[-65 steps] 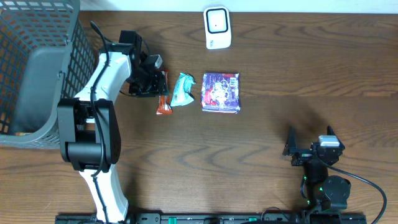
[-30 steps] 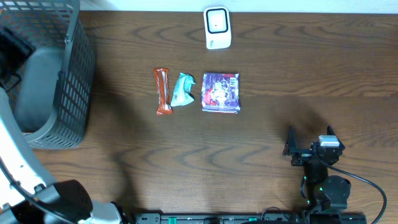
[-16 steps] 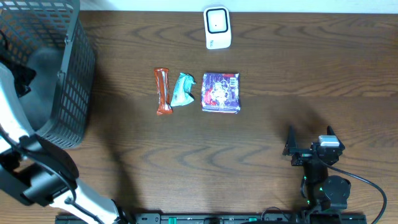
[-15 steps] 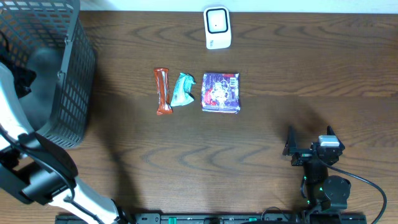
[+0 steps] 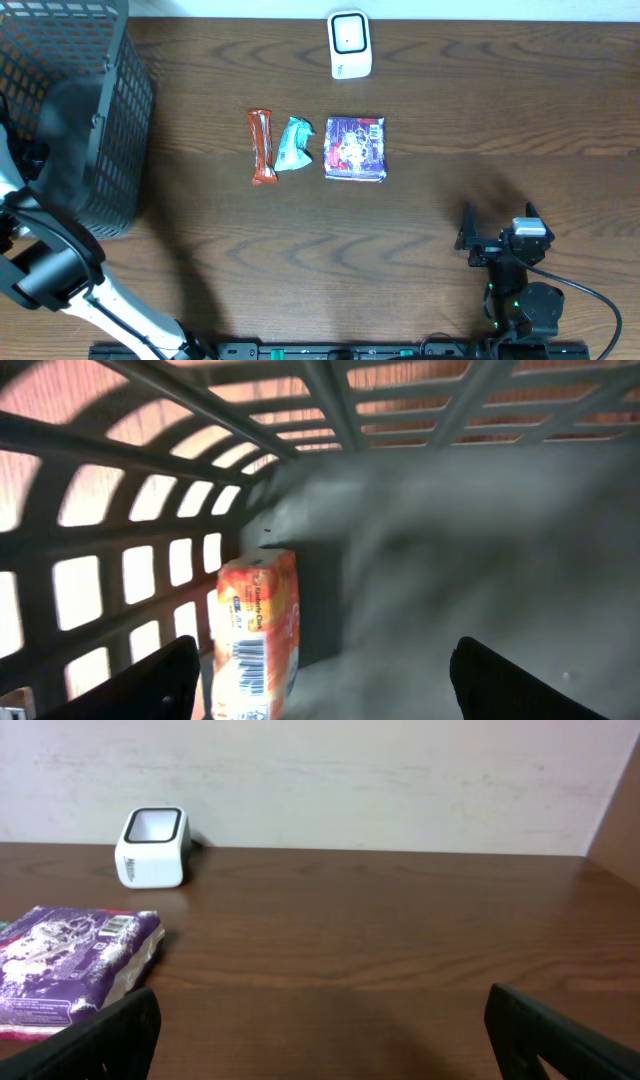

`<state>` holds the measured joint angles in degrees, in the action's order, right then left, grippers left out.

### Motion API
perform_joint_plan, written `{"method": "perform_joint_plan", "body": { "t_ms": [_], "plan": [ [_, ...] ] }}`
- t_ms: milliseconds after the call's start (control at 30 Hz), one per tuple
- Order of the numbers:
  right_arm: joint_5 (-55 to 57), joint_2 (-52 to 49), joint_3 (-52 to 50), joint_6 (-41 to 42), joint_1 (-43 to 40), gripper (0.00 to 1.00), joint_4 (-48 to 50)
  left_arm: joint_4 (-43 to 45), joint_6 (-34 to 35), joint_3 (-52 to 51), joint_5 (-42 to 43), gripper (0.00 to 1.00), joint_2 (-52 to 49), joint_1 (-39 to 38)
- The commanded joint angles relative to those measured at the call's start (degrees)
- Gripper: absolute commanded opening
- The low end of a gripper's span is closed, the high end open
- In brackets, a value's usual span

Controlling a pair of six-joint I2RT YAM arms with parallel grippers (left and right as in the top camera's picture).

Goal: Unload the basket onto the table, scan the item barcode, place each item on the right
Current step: 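Reach the left gripper into the basket and grasp the small orange box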

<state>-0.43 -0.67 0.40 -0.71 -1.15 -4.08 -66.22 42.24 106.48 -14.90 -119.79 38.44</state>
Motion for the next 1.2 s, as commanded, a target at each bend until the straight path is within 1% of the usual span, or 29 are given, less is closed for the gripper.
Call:
{"method": "perform_joint_plan", "body": {
  "t_ms": [0,133,400,533,600,633,667,700,767,800,867,1000,1100,1167],
  "plan": [
    [0.1,0.3,-0.1,-0.6,0.5,0.99,-0.2,-0.3,1.7,-1.2,0.5,0.80,-1.8,0.1],
    [0.1,0.3,-0.1,-0.6,0.5,0.99,-0.2,0.4,4.7,-2.9,0.5,0.81,-2.7,0.1],
    [0.1,0.3,-0.1,-0.6,0.5,0.99,-0.2,5.4,5.7,-8.8,1.0,0.81,-2.7,0.1],
    [0.0,0.3,-0.1,-0.6,0.5,0.99,-0.3,6.1,6.6,-10.4,0.9,0.80,-2.7,0.1],
    [0.1,0.3,-0.1,-0.6,0.5,0.99,-0.2,6.7,6.6,-10.8,0.9,0.74,-2.7,0.1],
    [0.1,0.3,-0.1,-0.6,0.5,0.99,-0.2,7.0,6.6,-10.9,0.9,0.60,-2.7,0.1],
    [0.1,0.3,-0.1,-0.6,0.5,0.99,-0.3,7.2,6.6,-10.9,0.9,0.43,-2.7,0.1],
    [0.1,0.3,-0.1,-0.6,0.5,0.99,-0.2,7.5,6.5,-10.9,0.9,0.31,-2.7,0.1],
    [0.1,0.3,-0.1,-0.6,0.5,0.99,-0.2,7.7,6.6,-10.9,1.0,0.10,-2.7,0.1],
    [0.1,0.3,-0.1,-0.6,0.5,0.99,-0.2,7.7,6.6,-10.9,1.0,0.08,-2.7,0.1],
    [0.1,0.3,-0.1,-0.6,0.5,0.99,-0.3,7.9,6.5,-10.8,2.2,0.07,-2.5,0.1],
    [0.1,0.3,-0.1,-0.6,0.5,0.99,-0.2,8.7,5.8,-8.9,8.1,0.07,-1.3,0.1],
    [0.1,0.3,-0.1,-0.6,0.5,0.99,-0.3,10.4,0.5,-6.3,12.3,0.07,1.4,0.0],
    [0.1,0.3,-0.1,-0.6,0.5,0.99,-0.2,11.8,-1.4,-4.7,13.6,0.07,4.2,-0.4]
  ]
}}
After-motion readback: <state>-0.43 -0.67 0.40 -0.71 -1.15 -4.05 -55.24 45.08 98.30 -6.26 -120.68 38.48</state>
